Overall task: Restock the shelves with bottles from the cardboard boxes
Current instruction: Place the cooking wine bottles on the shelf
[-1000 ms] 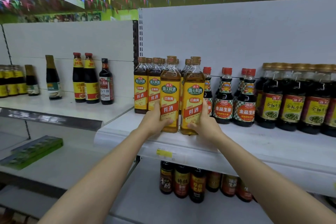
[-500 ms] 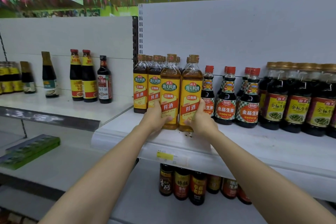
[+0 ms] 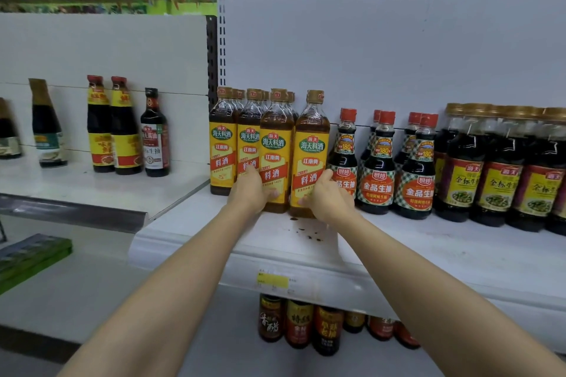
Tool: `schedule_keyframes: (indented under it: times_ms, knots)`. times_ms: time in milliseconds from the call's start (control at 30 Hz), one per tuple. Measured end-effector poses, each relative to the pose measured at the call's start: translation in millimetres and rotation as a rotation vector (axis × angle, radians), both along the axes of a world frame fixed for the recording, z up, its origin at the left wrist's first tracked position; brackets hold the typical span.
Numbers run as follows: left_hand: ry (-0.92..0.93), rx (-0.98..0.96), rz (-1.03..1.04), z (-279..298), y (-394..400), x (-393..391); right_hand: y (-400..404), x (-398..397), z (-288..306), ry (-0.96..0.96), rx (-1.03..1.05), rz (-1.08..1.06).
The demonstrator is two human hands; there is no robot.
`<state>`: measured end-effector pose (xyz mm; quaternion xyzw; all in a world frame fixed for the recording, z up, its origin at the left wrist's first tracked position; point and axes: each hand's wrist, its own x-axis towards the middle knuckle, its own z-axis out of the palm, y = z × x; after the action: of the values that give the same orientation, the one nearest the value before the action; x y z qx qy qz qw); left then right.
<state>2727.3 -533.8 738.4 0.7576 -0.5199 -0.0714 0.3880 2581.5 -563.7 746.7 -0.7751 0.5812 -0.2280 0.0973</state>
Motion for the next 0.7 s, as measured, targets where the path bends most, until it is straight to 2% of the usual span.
schedule_keyframes:
  times_ms: [167,700]
  knots:
    - [0.029,-0.007,0.028,0.2,-11.6,1.3,-9.9,5.9,-1.5,-0.012,0.009,-0.018]
    - [-0.164,0.020,0.086,3.1,-35.7,-5.7,-39.5,12.4,-2.9,0.017,0.006,-0.055]
